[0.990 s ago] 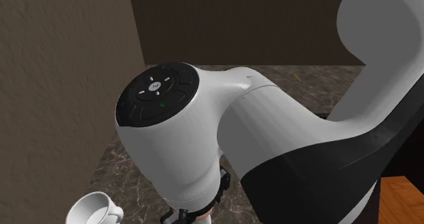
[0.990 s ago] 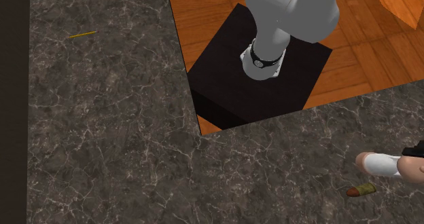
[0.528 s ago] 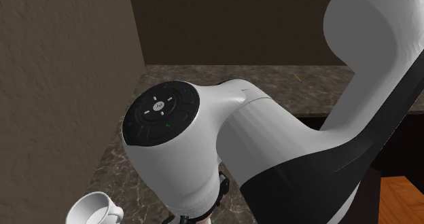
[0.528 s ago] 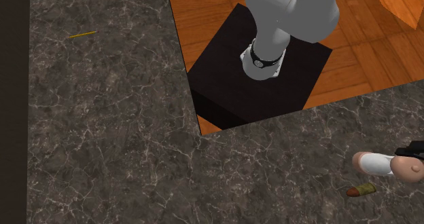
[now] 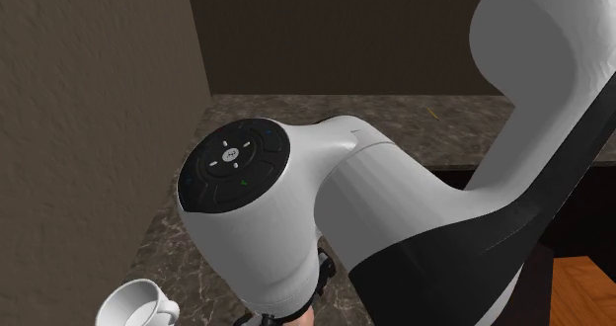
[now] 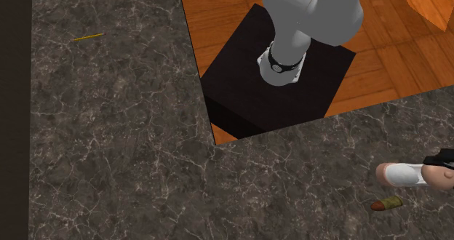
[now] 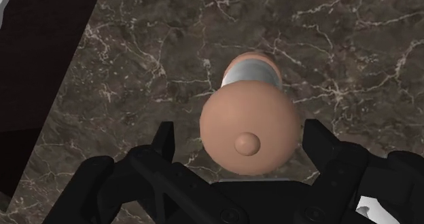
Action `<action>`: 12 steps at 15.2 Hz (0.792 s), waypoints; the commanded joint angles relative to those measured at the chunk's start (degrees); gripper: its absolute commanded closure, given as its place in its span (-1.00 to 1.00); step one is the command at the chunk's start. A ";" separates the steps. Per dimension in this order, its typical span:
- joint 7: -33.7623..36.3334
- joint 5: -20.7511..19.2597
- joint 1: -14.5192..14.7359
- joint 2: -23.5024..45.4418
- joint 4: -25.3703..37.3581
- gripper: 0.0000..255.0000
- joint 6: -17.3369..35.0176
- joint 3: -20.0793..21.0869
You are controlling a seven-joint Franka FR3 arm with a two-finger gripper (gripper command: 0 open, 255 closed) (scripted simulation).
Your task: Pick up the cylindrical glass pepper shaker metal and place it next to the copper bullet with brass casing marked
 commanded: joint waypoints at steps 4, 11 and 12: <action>-2.29 2.94 -0.43 -3.03 4.88 -1.00 -5.72 -0.41; -2.56 3.27 -0.40 -3.40 6.29 -1.00 -7.23 -0.59; -2.56 3.27 -0.40 -3.40 6.29 -1.00 -7.23 -0.59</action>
